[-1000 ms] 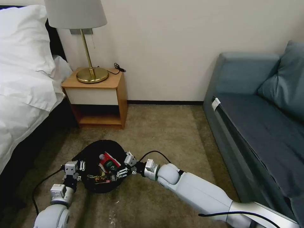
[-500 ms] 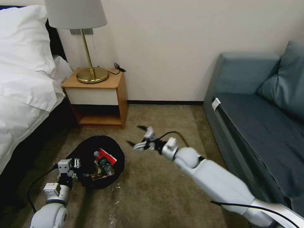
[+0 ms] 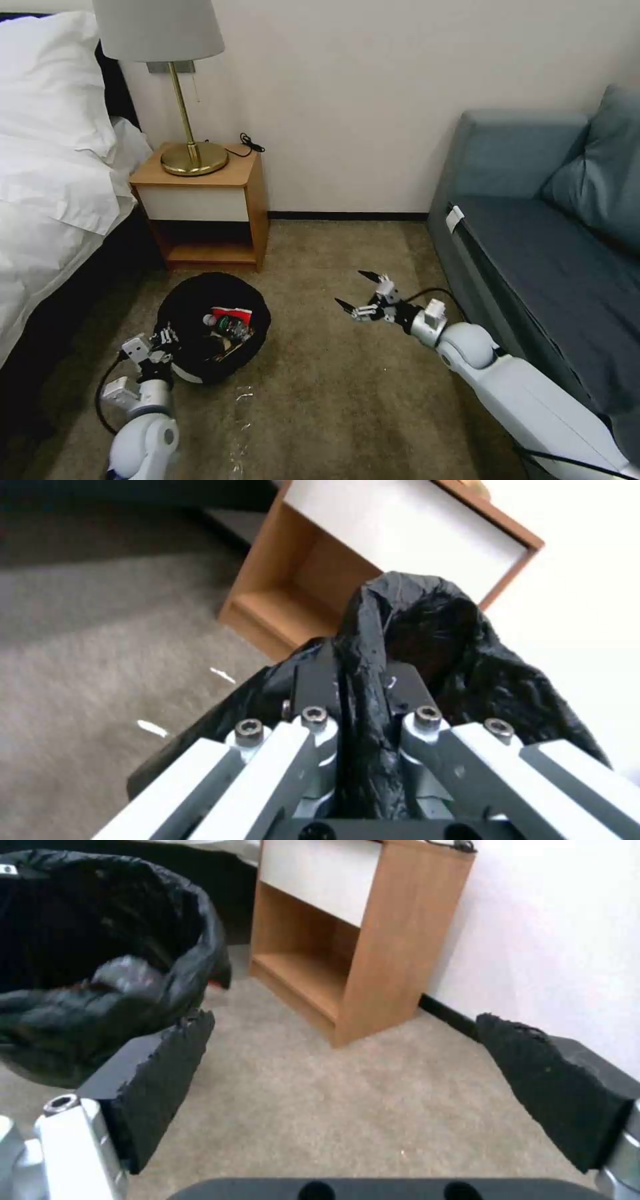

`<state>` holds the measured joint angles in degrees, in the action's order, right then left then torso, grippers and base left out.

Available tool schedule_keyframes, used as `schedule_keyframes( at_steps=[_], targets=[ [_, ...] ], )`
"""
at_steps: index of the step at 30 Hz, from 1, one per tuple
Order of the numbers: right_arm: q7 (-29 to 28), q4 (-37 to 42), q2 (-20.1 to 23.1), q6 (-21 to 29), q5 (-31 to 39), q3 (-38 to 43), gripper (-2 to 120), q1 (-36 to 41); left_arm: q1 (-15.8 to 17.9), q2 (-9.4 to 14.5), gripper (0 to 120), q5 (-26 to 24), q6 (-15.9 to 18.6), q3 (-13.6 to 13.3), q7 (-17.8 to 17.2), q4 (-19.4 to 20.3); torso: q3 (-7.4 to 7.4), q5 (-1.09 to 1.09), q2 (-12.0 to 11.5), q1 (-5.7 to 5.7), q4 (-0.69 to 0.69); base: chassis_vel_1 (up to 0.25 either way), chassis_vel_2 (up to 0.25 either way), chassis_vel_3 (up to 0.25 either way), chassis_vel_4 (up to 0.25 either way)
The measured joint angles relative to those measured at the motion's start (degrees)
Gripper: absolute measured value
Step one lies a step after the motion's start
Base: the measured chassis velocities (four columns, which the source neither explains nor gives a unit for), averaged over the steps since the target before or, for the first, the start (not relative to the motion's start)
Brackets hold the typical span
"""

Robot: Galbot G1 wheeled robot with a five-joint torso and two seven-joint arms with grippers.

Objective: Pick up the trash bin, then pick up the garbage on the floor and place it into the trash bin.

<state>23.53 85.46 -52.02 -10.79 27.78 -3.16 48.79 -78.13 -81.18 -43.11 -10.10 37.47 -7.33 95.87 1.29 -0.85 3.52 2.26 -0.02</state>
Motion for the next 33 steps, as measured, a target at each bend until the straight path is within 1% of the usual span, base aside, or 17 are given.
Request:
schedule_keyframes(
  at_steps=[1,3,6,11,15,18,19,21,22,24,25,26,27,28,30,32,33],
  targets=[
    [0.00,0.00,0.00,0.00,0.00,0.00,100,0.00,0.00,0.00,6,0.00,0.00,0.00,0.00,0.00,0.00,0.00,0.00,0.00,0.00,0.000,0.000,0.000,0.000],
    [0.11,0.29,-0.03,-0.03,-0.39,0.68,100,1.15,0.58,-1.64,6,-3.72,-1.35,0.30,1.77,-2.19,0.00,-0.01,0.00,0.00,0.00,0.000,0.000,0.000,0.000],
    [0.12,0.41,-0.34,-0.03,-0.59,1.13,100,1.85,0.76,-2.42,6,-5.39,-2.61,0.82,2.99,-4.06,0.00,-0.02,0.00,0.00,0.00,0.000,0.000,0.000,0.000],
    [0.09,0.55,-0.78,0.13,-0.81,1.32,100,2.85,-0.36,-2.15,6,-5.48,-4.43,1.71,4.31,-6.64,0.00,-0.01,0.01,0.00,0.02,0.000,0.000,0.000,0.000],
    [-0.08,0.86,-1.58,0.77,-1.24,1.37,100,3.83,-2.07,-0.51,7,-6.35,-5.24,2.45,5.47,-8.11,-0.01,0.02,0.01,0.00,0.02,0.000,0.000,0.000,0.000],
    [-0.40,1.32,-2.32,1.56,-1.30,1.41,100,4.38,-2.99,0.90,21,-7.31,-5.67,2.74,6.10,-9.35,0.00,-0.04,0.01,0.00,0.01,0.000,0.000,0.000,0.000],
    [-0.40,1.32,-2.32,1.56,-1.30,1.41,100,4.38,-2.99,0.90,21,-7.31,-5.67,2.74,6.10,-9.35,0.00,-0.04,0.01,0.00,0.01,0.000,0.000,0.000,0.000],
    [-0.66,1.42,-2.70,1.78,-1.81,1.62,100,4.93,-3.66,1.77,32,-7.35,-5.75,2.79,6.24,-9.40,0.00,-0.04,0.01,0.00,0.01,0.000,0.000,0.000,0.000],
    [-0.66,1.42,-2.70,1.78,-1.81,1.62,100,4.93,-3.66,1.77,32,-7.35,-5.75,2.79,6.24,-9.40,0.00,-0.04,0.01,0.00,0.01,0.000,0.000,0.000,0.000],
    [-0.80,1.73,-2.78,1.90,-2.06,1.95,100,5.65,-4.06,2.43,41,-7.16,-5.68,2.85,5.89,-8.71,0.00,-0.07,0.01,0.00,0.01,0.000,0.000,0.000,0.000],
    [-0.80,1.73,-2.78,1.90,-2.06,1.95,100,5.65,-4.06,2.43,41,-7.16,-5.68,2.85,5.89,-8.71,0.00,-0.07,0.01,0.00,0.01,0.000,0.000,0.000,0.000],
    [-0.87,1.90,-2.82,2.01,-2.22,2.24,100,6.20,-4.26,3.07,49,-6.88,-5.53,2.99,5.49,-7.65,0.00,-0.04,0.01,0.00,-0.01,0.000,0.000,0.000,0.000],
    [-0.89,1.96,-2.87,2.07,-2.36,2.47,100,6.51,-4.35,3.42,52,-6.70,-5.43,3.07,5.38,-7.07,0.00,-0.03,0.01,0.00,-0.01,0.000,0.000,0.000,0.000],
    [-0.89,1.96,-2.87,2.07,-2.36,2.47,100,6.51,-4.35,3.42,52,-6.70,-5.43,3.07,5.38,-7.07,0.00,-0.03,0.01,0.00,-0.01,0.000,0.000,0.000,0.000],
    [-0.89,2.23,-3.10,2.16,-2.71,3.20,100,7.66,-4.41,4.34,66,-6.11,-5.00,3.33,4.81,-5.44,0.00,-0.04,0.01,0.00,0.00,0.000,0.000,0.000,0.000],
    [-0.86,2.31,-3.21,2.17,-2.92,3.48,100,8.17,-4.41,4.61,69,-5.82,-4.90,3.37,4.68,-5.05,0.00,-0.03,0.01,0.00,0.00,0.000,0.000,0.000,0.000],
    [-0.79,2.32,-3.39,2.17,-3.34,3.97,100,8.88,-4.42,5.16,77,-5.02,-4.79,3.41,4.57,-4.45,0.00,-0.03,0.00,0.00,-0.01,0.000,0.000,0.000,0.000]
  ],
)
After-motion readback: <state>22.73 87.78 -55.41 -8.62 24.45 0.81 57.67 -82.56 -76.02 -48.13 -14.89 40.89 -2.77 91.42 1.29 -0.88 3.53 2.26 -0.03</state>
